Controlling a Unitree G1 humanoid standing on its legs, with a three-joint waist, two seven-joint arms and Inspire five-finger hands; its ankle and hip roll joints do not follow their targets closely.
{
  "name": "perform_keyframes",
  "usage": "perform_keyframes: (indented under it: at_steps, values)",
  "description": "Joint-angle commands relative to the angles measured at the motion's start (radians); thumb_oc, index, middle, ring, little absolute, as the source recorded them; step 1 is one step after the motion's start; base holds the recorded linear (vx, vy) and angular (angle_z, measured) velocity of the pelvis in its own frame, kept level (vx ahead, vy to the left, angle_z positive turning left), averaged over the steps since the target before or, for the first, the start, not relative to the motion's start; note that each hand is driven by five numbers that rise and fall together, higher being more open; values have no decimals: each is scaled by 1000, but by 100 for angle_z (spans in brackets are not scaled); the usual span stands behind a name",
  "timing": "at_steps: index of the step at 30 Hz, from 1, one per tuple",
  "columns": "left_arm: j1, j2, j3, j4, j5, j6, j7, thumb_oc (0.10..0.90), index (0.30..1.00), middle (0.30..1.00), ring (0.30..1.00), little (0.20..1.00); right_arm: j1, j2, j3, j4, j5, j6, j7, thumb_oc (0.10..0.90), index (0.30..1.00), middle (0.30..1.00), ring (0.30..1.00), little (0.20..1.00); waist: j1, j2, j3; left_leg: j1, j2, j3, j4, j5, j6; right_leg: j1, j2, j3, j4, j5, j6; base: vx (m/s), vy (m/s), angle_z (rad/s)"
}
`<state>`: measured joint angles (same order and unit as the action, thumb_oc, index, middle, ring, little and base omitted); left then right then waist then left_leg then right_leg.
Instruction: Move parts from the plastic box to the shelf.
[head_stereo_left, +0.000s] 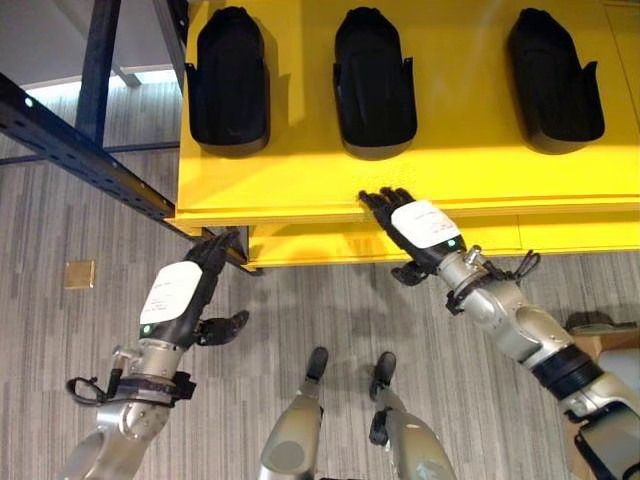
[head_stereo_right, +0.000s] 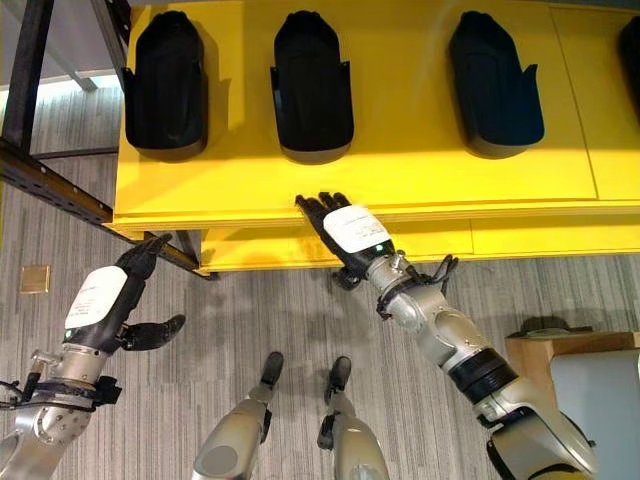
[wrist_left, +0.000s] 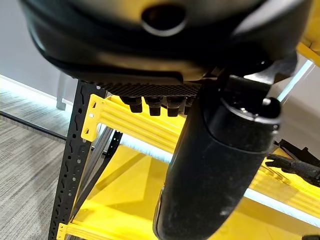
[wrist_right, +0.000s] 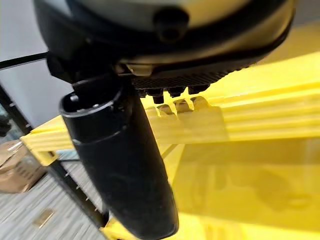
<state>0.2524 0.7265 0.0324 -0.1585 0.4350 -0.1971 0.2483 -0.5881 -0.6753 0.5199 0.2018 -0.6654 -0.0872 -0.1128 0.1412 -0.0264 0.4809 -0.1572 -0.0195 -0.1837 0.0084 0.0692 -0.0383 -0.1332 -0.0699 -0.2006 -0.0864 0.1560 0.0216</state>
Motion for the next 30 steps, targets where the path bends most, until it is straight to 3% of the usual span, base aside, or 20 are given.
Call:
perform_keyframes:
  at_steps: [1,13,30]
  values:
    - [38,32,55,-110,-31,-37,57,900,1000,1000,1000,1000,-117,-23,-21,-95,1,-17,-96,900,1000,1000,1000,1000,-10,-40,-67,-23,-67,49,15,-54,88,-42,-44,42,110,-95,65,0,0,0]
    - [41,10,65,-98,-18,-30,58,900,1000,1000,1000,1000,-83,-25,-105,-180,16,-14,-115,900,1000,1000,1000,1000,-12,-53,-73,-24,-64,50,18,-60,87,-42,-42,48,109,-99,63,0,0,0]
    - [54,21,77,-103,-30,-30,54,900,1000,1000,1000,1000,-135,10,-51,-48,32,17,-119,900,1000,1000,1000,1000,11,-51,-44,-57,-67,46,36,-58,86,-69,-46,44,119,-98,62,0,0,0]
